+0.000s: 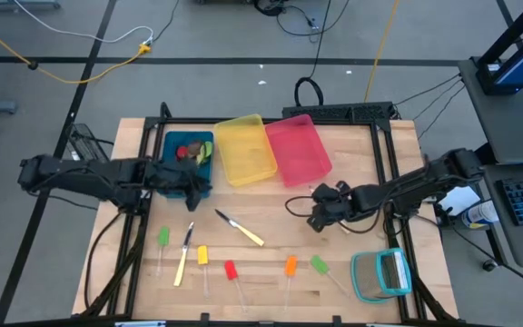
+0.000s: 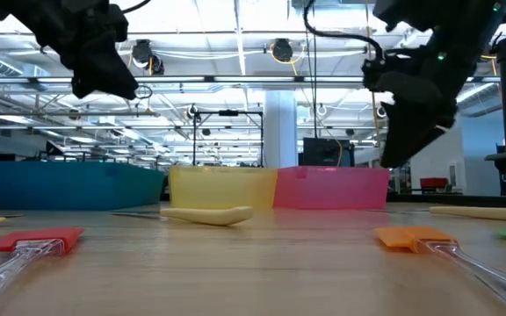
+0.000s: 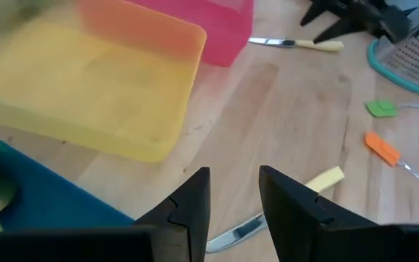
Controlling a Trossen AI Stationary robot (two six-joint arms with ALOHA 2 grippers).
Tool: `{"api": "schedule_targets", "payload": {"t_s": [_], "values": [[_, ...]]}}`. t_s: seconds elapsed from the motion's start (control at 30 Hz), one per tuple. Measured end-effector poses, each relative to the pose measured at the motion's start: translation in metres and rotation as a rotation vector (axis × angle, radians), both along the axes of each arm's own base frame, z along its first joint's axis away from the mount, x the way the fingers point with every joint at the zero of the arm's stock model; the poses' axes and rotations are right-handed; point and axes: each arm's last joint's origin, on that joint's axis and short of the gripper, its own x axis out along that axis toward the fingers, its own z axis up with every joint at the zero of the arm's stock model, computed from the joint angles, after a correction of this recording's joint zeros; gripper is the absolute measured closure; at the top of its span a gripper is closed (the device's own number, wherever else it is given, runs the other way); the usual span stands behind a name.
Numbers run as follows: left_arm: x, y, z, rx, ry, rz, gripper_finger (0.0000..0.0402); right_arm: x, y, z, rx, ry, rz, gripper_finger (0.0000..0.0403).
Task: Pick & Place Kitchen Items
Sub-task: Put the right yellow knife into the red bin
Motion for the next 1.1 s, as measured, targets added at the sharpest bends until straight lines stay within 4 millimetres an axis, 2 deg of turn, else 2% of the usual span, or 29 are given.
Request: {"api": "schedule_targets", "payload": {"t_s": [0.1, 0.3, 0.73, 0.9, 1.1], "values": [[0.005, -0.007, -0.003, -0.006, 0.001, 0.013, 0.0279, -0.01, -0.002, -0.003, 0.009, 0.062, -0.061, 0.0222], [0.018, -0.024, -0.009, -0.009, 0.001, -0.036, 0.0279, -0.024, 0.0, -0.022, 0.129, 0.135, -0.086, 0.0222], [0.044, -0.046, -0.018, 0.008, -0.056, -0.139, 0.0279, -0.042, -0.001, -0.049, 0.119, 0.158, -0.091, 0.0229], [0.046, -0.048, -0.021, 0.017, -0.044, -0.151, 0.0279, -0.046, -0.003, -0.058, 0.116, 0.135, -0.087, 0.0269], [0.046, -0.048, -0.022, 0.018, -0.042, -0.151, 0.0279, -0.044, -0.003, -0.058, 0.072, 0.117, -0.041, 0.0355]]}}
